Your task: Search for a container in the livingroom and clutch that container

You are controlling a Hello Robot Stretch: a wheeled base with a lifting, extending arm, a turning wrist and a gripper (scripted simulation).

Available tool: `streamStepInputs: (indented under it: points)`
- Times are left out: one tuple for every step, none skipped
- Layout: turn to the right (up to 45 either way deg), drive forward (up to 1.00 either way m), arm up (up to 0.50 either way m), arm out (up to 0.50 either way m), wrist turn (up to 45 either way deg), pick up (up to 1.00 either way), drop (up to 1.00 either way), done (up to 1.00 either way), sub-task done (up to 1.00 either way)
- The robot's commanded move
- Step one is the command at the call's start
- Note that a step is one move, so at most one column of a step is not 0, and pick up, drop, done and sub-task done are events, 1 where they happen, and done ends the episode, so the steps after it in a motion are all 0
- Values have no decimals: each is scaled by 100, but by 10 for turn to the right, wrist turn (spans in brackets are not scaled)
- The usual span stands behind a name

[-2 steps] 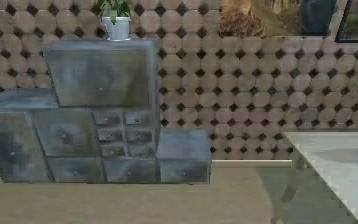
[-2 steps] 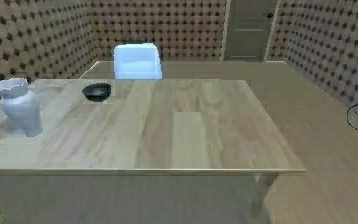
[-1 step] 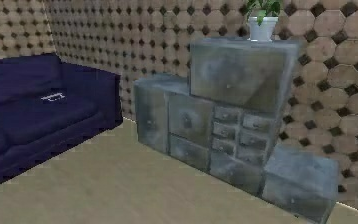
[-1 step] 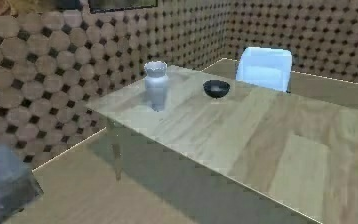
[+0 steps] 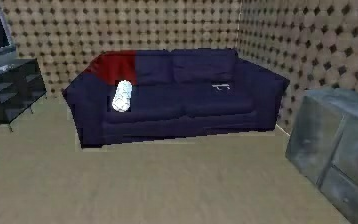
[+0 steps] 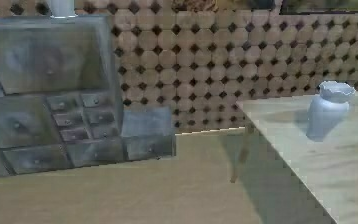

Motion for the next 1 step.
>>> streamStepInputs:
  points:
    - [-450, 0, 0, 0, 0, 0, 0, 0, 0]
